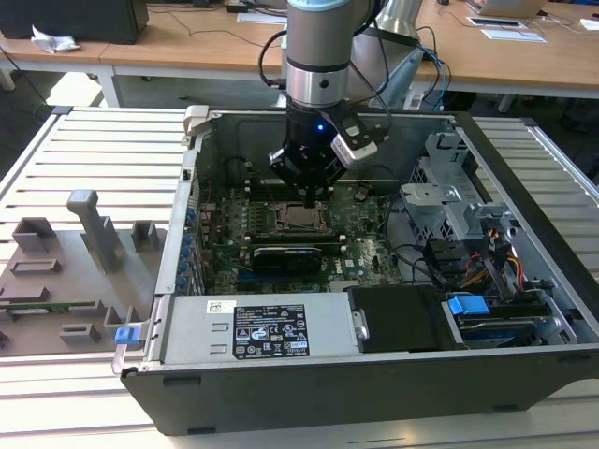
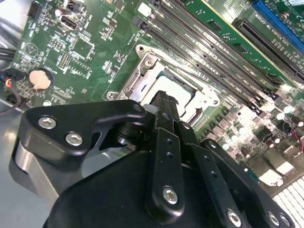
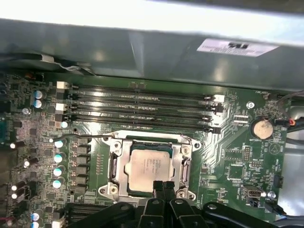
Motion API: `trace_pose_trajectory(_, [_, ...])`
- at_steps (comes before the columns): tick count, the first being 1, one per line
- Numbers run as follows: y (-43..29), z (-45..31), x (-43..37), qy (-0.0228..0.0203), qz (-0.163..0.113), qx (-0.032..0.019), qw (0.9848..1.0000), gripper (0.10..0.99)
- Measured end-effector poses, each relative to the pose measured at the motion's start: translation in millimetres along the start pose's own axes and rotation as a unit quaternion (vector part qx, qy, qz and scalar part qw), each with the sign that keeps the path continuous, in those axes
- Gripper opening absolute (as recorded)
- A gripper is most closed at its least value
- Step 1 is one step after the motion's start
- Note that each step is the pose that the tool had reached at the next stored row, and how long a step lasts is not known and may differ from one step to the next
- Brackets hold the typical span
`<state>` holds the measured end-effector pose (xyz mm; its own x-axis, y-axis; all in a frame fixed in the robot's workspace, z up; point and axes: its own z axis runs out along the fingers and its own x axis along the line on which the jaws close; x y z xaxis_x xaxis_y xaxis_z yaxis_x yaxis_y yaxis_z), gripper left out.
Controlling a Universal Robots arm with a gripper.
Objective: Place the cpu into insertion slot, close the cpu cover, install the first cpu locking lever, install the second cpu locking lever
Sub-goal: 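Install the first cpu locking lever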
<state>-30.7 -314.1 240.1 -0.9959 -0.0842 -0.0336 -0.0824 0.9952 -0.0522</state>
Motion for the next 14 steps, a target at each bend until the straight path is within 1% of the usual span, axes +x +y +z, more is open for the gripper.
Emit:
trace_pose_trajectory(1, [-0.2,-2.9,-0.1,-0.0001,0.0,-0.0011,1.0,0.106])
trace_pose_trajectory(4, [-0.6,-11.5,-0.4,-0.0002,0.0,-0.0018,1.0,0.106])
trace_pose_trajectory(6, [-1.2,-23.4,-0.8,-0.0002,0.0,-0.002,1.0,0.106])
trace_pose_trajectory(8, [-1.6,-31.1,-1.1,-0.0002,0.0,-0.0023,1.0,0.106])
trace_pose_trajectory(11, [-1.9,-35.4,-1.2,-0.0002,0.0,-0.0028,1.0,0.106])
trace_pose_trajectory(14, [-1.9,-35.5,-1.2,-0.0002,0.0,-0.0032,1.0,0.106])
